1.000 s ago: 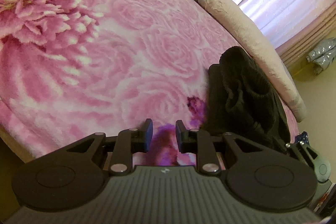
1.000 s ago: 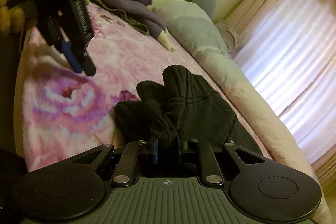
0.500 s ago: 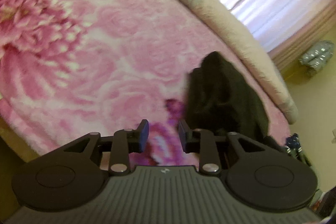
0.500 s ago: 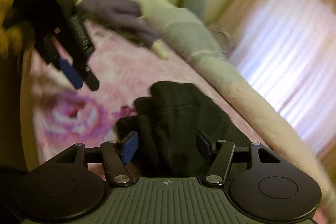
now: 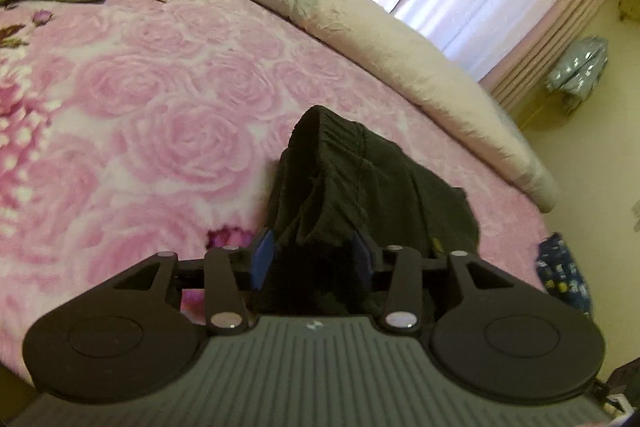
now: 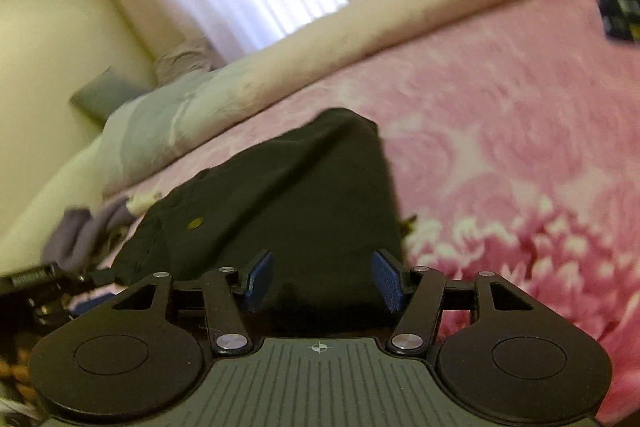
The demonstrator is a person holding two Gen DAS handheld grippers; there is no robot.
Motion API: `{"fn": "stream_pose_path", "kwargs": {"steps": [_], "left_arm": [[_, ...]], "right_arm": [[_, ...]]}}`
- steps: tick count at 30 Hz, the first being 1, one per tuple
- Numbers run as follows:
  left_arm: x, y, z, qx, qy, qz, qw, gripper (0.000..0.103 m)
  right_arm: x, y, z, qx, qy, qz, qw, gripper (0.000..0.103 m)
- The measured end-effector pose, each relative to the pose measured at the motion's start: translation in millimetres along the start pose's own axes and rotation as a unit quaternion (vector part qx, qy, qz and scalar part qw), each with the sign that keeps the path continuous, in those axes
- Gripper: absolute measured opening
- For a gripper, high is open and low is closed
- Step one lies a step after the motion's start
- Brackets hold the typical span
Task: Fold clothes
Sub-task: 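Lower the folded trousers bundle onto the sheet with both tools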
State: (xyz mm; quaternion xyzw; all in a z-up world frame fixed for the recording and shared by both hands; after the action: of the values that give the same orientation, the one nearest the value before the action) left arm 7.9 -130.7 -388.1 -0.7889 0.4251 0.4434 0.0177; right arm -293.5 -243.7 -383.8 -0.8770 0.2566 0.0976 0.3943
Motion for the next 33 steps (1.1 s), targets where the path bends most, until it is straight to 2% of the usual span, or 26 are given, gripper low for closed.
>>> {"fn": "stream_pose_path", "kwargs": {"steps": [1, 4, 7, 11, 13, 16, 18, 20, 22, 24, 26, 28, 33], "left_arm": [[3, 2, 0, 0.002, 0.000, 0.003, 1.0000, 0.025], [6, -2, -1, 0.004, 0.010, -0.005, 0.9999, 0.013], [8, -13, -1, 0.000, 0.017, -0.010, 0.9998, 0.012], [20, -19, 9, 0.037, 0.031, -0.044, 0.9979, 0.013], [19, -14, 8, 0.073, 0.051, -0.072, 0.9935, 0.011], [5, -10, 2, 0.121, 0.078, -0.128, 0.9813, 0.009], [-13, -11, -4, 0.106, 0.085, -0.118, 0.9837, 0.008], [-32, -4, -6, 0.086, 0.088, -0.079, 0.9892, 0.008], [-41, 11, -2, 0.106, 0.087, -0.051, 0.9893, 0.008], [-40, 26, 7, 0.140, 0.087, -0.043, 0.9853, 0.009], [-24, 30, 17, 0.159, 0.070, -0.055, 0.9833, 0.010], [-4, 26, 25, 0.163, 0.047, -0.076, 0.9825, 0.014], [-1, 26, 28, 0.166, 0.043, -0.098, 0.9802, 0.015]], "right_arm": [[2, 2, -1, 0.005, 0.004, 0.002, 1.000, 0.059], [7, 9, -3, 0.020, 0.006, 0.006, 1.000, 0.059], [8, 14, -3, 0.021, 0.001, 0.012, 1.000, 0.048], [20, 25, 6, 0.008, -0.023, 0.016, 1.000, 0.047], [25, 27, 9, -0.005, -0.030, 0.021, 0.999, 0.047], [24, 29, 6, 0.007, -0.030, 0.023, 0.999, 0.047], [17, 32, 2, 0.028, -0.021, 0.020, 0.999, 0.047], [6, 29, -4, 0.024, -0.003, 0.026, 0.999, 0.047], [-2, 19, -9, -0.001, 0.006, 0.024, 1.000, 0.047], [-2, 5, -8, -0.035, 0.001, 0.016, 0.999, 0.047], [2, -7, -3, -0.075, -0.011, 0.016, 0.997, 0.047], [10, -10, 8, -0.095, -0.031, 0.019, 0.995, 0.047], [27, -2, 19, -0.141, -0.062, 0.046, 0.987, 0.047]]}}
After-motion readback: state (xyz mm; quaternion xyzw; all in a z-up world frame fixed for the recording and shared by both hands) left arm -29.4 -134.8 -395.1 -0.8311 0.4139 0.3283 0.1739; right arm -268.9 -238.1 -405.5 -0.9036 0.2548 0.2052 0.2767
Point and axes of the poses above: each gripper's, at about its wrist camera, not at the fingertips, and x roughly the way its jaws point, y to its right, z to its underside, the point moved 10 cm from there along x, roughly the way its jaws point, and after that the axes turned 15 degrees about -z, right-handed, at the moved point
